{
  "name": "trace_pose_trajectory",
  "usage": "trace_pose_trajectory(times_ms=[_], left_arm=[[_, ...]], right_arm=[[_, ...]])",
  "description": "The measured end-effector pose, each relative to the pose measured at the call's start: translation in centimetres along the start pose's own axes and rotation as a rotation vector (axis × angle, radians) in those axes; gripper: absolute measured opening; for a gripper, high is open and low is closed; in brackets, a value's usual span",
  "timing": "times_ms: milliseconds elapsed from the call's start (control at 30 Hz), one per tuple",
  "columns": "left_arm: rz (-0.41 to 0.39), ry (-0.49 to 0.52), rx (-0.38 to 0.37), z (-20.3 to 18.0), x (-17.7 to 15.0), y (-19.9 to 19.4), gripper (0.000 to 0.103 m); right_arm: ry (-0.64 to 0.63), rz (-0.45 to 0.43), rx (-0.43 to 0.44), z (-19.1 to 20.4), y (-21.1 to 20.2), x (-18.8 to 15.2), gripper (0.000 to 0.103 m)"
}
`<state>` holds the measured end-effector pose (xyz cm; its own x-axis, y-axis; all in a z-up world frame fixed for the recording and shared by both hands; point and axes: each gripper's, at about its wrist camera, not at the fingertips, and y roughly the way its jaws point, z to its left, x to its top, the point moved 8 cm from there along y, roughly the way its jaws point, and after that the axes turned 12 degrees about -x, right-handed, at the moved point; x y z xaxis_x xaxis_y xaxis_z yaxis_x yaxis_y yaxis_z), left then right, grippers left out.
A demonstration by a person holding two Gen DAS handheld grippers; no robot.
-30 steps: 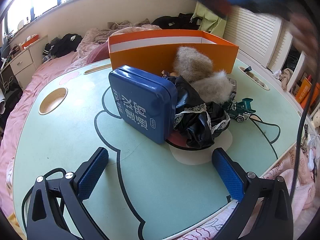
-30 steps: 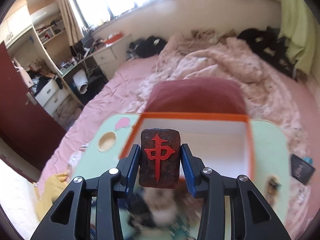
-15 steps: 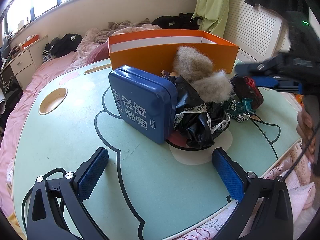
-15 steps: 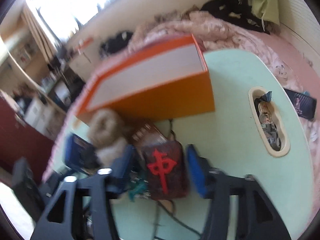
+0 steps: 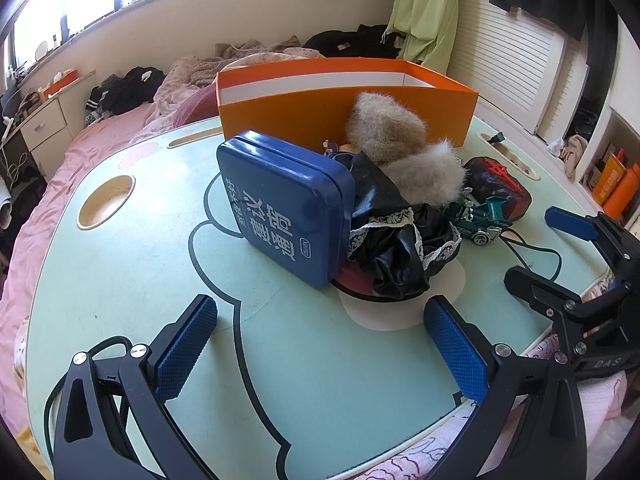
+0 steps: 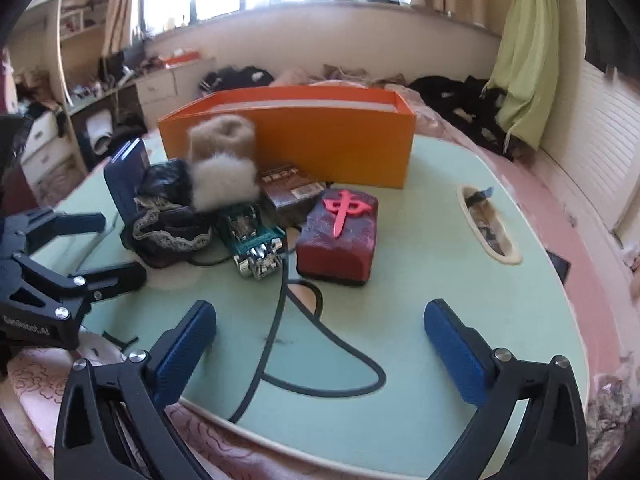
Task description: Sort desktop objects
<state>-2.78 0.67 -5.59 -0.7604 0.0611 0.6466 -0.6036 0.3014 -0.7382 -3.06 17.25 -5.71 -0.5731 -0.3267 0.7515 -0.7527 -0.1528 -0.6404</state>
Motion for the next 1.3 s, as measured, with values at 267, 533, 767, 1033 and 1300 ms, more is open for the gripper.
trace_pose_trajectory(times_ms=[267, 533, 767, 1033, 1300], left_arm=[[0.0, 0.0, 0.0, -0.06, 0.0, -0.05, 0.103], [-0.001, 0.0, 0.0, -0.06, -0.03, -0.03, 0.103], [-0.001, 0.0, 0.0, -0.09, -0.02, -0.13, 0.103], [-0.002, -0.001, 0.001, -0.12, -0.05, -0.17, 0.103], [0.0, 0.004, -0.004, -0.21, -0.07, -0.17, 0.103]], right_arm=[[0.001, -0.018, 0.003, -0.22, 0.14, -0.1, 0.103], [0.001, -0.017, 0.003, -0.23, 0.17, -0.07, 0.103], [0.001, -0.018, 0.004, -0.23, 0.18, -0.08, 0.103], [0.0, -0.018, 0.004, -0.23, 0.19, -0.1, 0.103], [0.0, -0.018, 0.004, -0.24, 0.2, -0.14, 0.103]])
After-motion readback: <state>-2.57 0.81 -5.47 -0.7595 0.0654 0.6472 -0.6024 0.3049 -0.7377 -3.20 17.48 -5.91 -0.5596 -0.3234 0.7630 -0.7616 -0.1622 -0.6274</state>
